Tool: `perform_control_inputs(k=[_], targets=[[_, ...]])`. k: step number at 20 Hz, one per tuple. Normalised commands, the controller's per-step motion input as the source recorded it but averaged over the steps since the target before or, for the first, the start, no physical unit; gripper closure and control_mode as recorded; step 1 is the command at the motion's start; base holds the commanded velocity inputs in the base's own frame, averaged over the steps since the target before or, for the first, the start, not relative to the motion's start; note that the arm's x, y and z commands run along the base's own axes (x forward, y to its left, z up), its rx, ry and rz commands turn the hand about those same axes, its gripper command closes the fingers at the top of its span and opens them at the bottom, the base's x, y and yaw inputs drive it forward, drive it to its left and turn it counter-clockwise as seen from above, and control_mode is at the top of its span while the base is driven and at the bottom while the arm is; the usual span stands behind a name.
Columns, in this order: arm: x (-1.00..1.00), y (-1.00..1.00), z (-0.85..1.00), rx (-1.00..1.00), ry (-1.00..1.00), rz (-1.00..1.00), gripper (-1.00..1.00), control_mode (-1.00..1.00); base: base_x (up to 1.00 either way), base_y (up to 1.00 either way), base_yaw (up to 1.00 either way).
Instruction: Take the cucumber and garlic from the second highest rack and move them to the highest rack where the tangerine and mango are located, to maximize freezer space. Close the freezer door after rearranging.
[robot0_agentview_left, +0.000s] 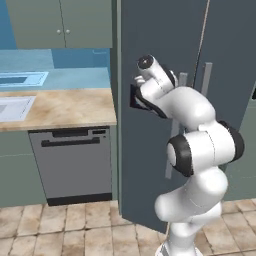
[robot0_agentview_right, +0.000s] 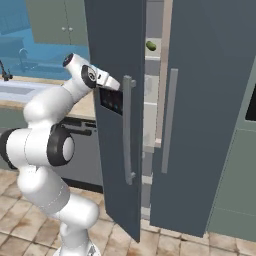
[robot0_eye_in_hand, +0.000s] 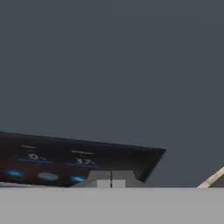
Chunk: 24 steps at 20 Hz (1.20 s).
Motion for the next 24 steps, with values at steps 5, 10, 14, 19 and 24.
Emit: perform_control_inputs(k=[5,10,14,19,24], targets=[[0.28,-0.36,0.01,0.08,-0.23,0.25,1.00,-1.00,0.00,0.00,0.00],[0.33,-0.26,0.01,0.02,-0.10,0.20,1.00,-1.00,0.00,0.00,0.00],[0.60,-0.21,0.00,0.05,0.00,0.17,1.00,-1.00,0.00,0.00,0.00],[0.72,-0.03,0.10,0.05,0.04,0.13,1.00,-1.00,0.00,0.00,0.00],[0.69,0.00,0.24,0.02,0.04,0.10,1.00,-1.00,0.00,0.00,0.00]])
